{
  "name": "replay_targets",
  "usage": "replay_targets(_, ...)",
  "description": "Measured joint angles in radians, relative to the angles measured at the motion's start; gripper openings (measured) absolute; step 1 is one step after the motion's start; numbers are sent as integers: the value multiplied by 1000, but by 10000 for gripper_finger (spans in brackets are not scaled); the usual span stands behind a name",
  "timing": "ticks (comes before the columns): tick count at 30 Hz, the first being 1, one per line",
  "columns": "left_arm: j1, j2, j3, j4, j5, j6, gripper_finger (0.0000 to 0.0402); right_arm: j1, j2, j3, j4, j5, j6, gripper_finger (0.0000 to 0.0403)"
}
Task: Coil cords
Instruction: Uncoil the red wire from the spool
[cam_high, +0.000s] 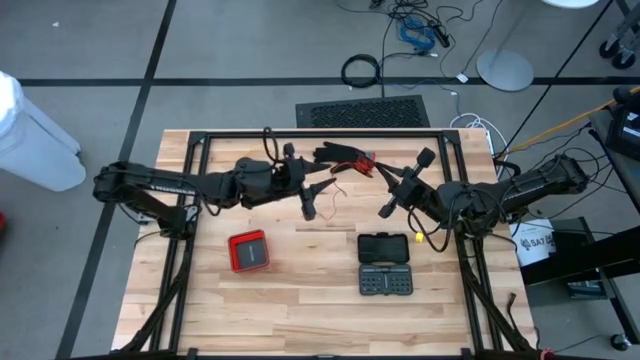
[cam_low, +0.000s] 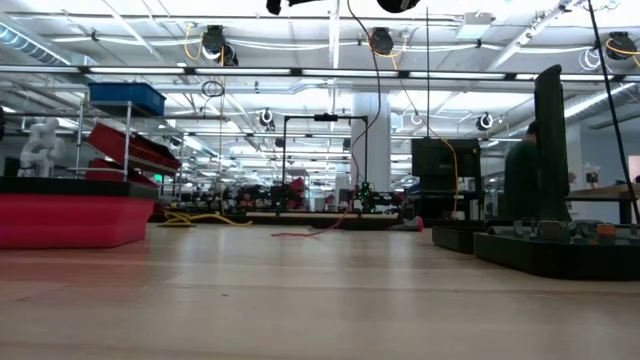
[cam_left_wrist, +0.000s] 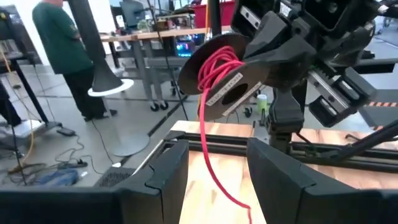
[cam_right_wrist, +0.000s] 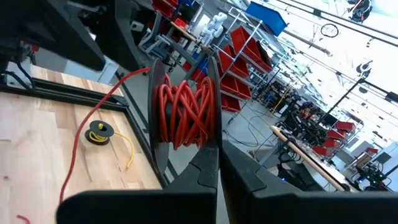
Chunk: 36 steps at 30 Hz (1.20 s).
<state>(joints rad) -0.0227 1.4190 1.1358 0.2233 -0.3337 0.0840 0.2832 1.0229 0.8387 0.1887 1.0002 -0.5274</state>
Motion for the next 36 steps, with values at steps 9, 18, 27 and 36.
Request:
replay_targets(9,5,92,-1,28,-122,3,171,0,0,0,0,-6,11,0)
replay_targets(18,5,124,0,57,-154,78,76,0,0,0,-16,-7,19,0)
replay_targets(27,2,145,0,70,-157,136,5,0,0,0,-35,-22,46,0)
replay_targets(36,48,284,0,213,-96,114,2,-8,12,0,28,-141,105,0)
